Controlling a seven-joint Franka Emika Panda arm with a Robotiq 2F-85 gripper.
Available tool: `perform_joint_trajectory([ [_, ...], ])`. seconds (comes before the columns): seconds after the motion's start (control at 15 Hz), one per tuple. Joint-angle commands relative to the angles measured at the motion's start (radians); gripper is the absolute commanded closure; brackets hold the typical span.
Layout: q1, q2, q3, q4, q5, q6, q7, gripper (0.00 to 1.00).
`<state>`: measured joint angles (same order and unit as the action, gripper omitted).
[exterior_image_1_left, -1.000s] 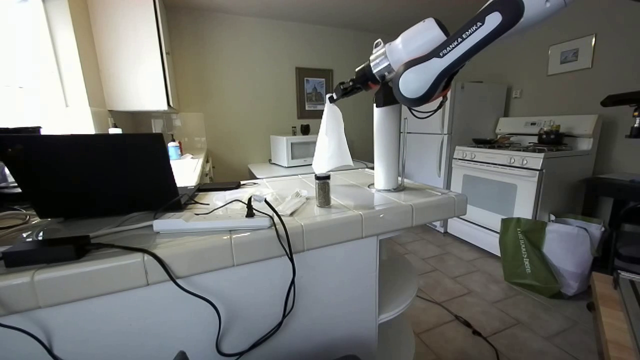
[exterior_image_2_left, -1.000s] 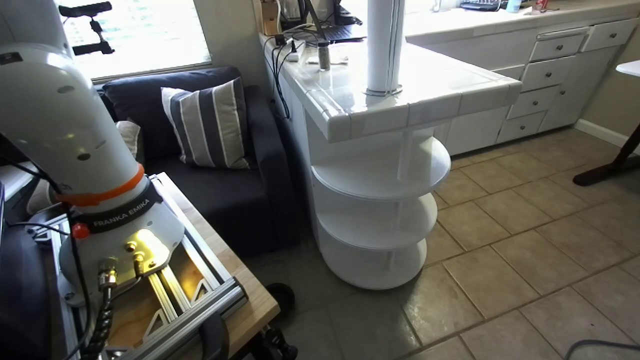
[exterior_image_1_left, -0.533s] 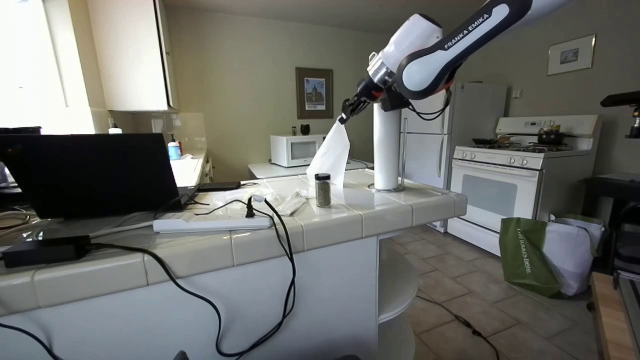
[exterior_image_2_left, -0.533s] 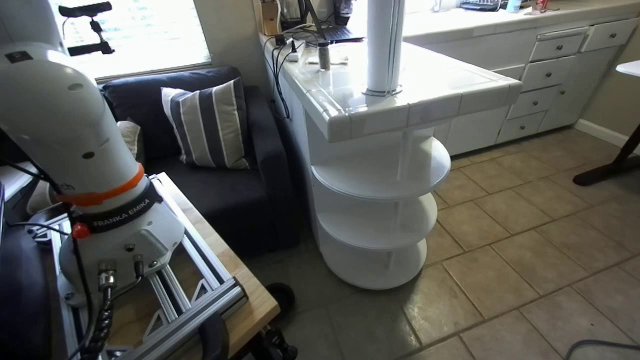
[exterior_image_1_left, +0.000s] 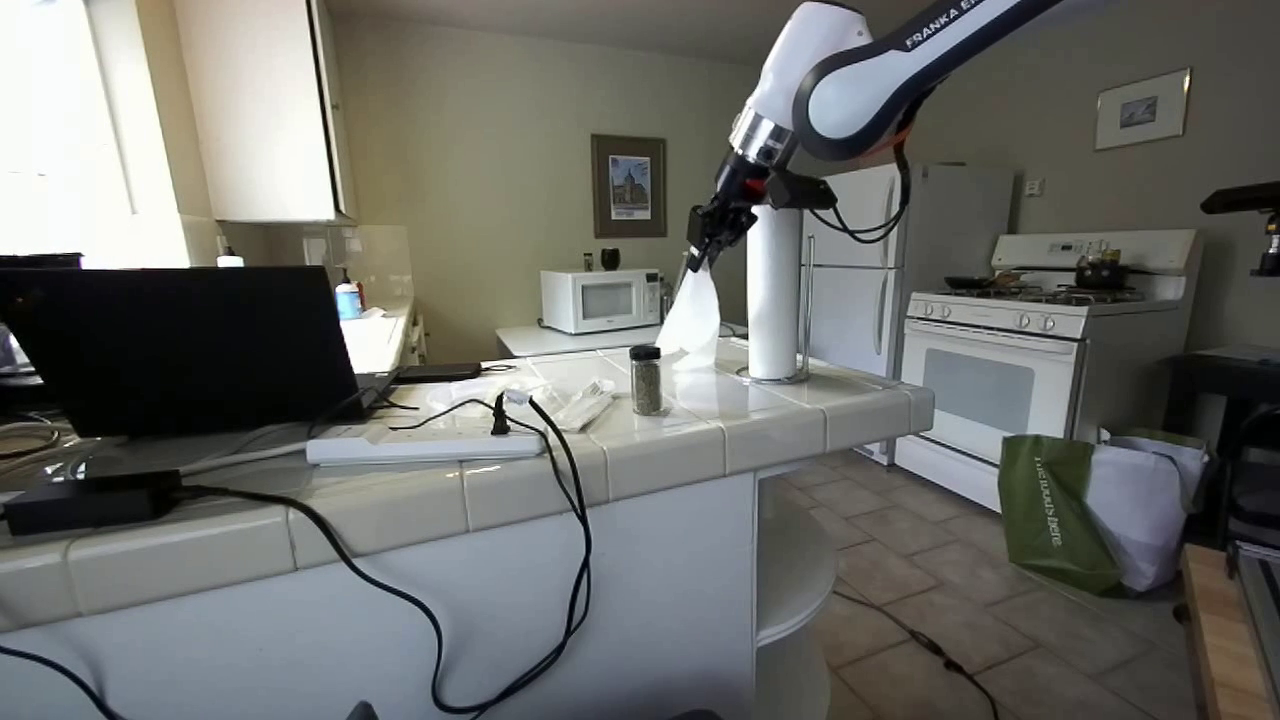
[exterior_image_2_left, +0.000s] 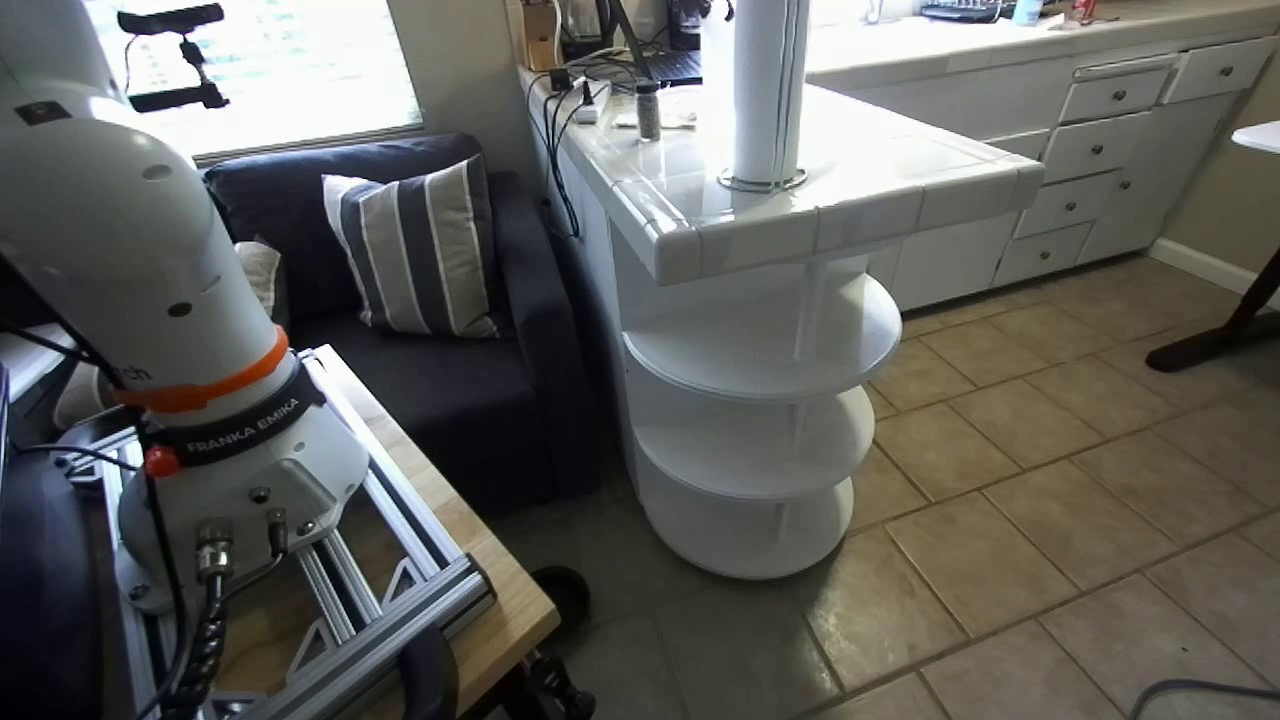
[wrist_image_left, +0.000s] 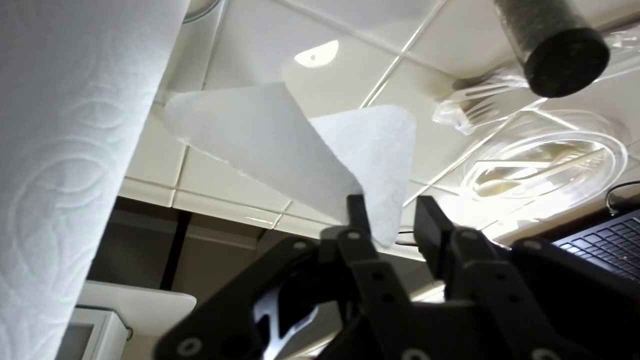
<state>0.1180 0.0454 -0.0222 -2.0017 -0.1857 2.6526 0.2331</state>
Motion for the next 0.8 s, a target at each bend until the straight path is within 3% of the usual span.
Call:
perform_joint_trajectory([
  [0.0,-0.01,-0.03,0.043,0.013,0.06,-0.07,0.033,0.35],
  [0.33,-0.014,-0.042,0.06,0.1,-0.094,-0.252,0.27,0.0],
  [0.6,-0.022,-0.032,0.063,0.143,-0.093,-0.394,0.337,0.0],
  [0.73,-0.027,-0.029,0.062,0.127,-0.143,-0.343,0.357,0.0],
])
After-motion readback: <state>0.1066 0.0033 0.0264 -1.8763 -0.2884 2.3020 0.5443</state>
